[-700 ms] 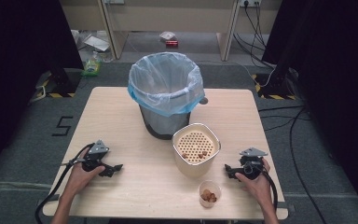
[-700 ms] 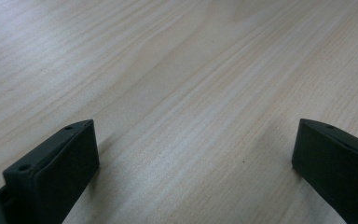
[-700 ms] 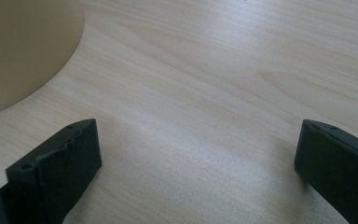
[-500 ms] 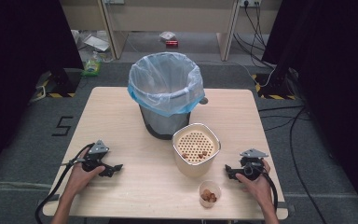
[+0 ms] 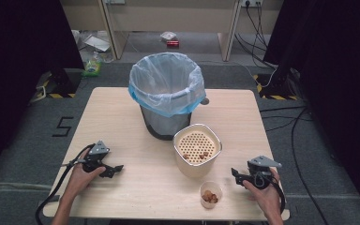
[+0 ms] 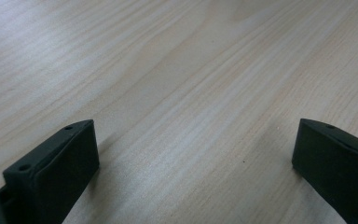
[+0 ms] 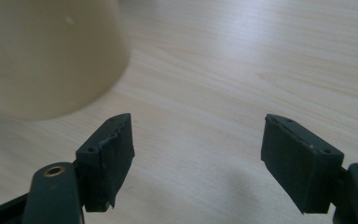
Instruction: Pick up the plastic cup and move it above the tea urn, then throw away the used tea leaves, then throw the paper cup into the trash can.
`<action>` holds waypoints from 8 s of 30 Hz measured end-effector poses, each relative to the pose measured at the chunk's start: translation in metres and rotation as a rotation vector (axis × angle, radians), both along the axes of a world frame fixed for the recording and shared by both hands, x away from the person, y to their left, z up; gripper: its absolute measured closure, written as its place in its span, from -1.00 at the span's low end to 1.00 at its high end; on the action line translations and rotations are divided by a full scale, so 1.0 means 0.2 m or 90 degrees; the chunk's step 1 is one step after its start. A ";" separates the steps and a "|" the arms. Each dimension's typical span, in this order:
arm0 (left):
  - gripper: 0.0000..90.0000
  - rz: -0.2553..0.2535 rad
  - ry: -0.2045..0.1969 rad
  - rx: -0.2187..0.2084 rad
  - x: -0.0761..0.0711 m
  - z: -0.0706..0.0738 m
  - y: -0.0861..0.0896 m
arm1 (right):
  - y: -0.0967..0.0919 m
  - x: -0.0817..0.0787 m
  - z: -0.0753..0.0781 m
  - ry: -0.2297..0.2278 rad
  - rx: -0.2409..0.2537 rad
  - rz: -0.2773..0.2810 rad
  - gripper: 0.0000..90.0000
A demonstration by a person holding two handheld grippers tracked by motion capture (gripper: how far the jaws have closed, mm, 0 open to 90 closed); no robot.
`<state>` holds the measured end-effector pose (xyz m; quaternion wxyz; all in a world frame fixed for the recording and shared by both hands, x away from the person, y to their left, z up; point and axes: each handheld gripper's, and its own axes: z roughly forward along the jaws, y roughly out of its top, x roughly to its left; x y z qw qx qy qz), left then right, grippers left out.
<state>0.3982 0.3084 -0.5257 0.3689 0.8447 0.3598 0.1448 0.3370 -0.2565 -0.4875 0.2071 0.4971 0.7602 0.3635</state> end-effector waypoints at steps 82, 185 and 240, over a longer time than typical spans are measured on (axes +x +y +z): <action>-1.00 0.000 0.000 0.000 0.00 0.00 0.00 | 0.01 -0.04 0.38 -0.160 -0.088 0.098 0.92; -1.00 0.001 -0.001 0.000 0.00 0.00 0.00 | 0.75 0.08 0.42 -0.748 -0.701 0.207 0.95; -1.00 0.001 0.000 0.000 0.00 0.00 0.00 | 0.28 0.50 0.82 -0.348 0.054 0.034 0.94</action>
